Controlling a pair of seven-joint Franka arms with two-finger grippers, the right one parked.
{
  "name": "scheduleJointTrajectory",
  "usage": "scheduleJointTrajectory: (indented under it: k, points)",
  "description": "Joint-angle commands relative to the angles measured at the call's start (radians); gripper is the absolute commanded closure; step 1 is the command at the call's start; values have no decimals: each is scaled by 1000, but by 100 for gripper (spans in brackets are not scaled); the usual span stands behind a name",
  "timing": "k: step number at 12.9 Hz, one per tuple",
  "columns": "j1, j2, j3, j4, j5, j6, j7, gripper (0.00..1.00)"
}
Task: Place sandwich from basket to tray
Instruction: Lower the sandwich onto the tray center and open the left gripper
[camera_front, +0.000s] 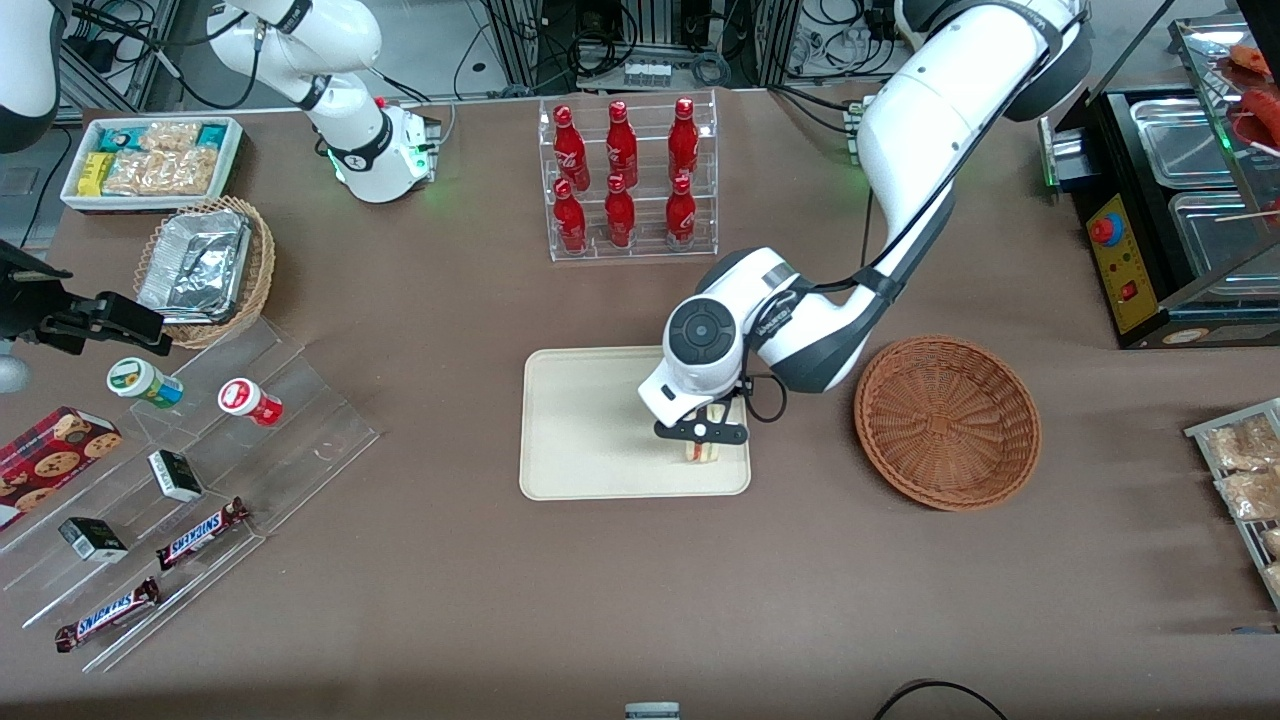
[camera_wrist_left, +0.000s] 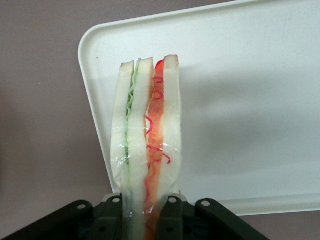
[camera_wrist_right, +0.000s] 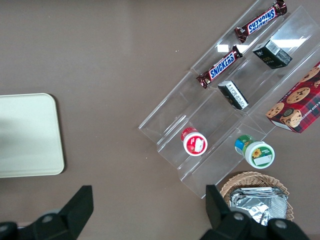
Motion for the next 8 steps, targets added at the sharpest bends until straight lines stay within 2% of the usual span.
scheduleJointTrajectory:
  k: [1,8]
  points:
    - [-57,62,27,84,39,-15,-38,100]
    - [-118,129,83,132,40,43,-54,100]
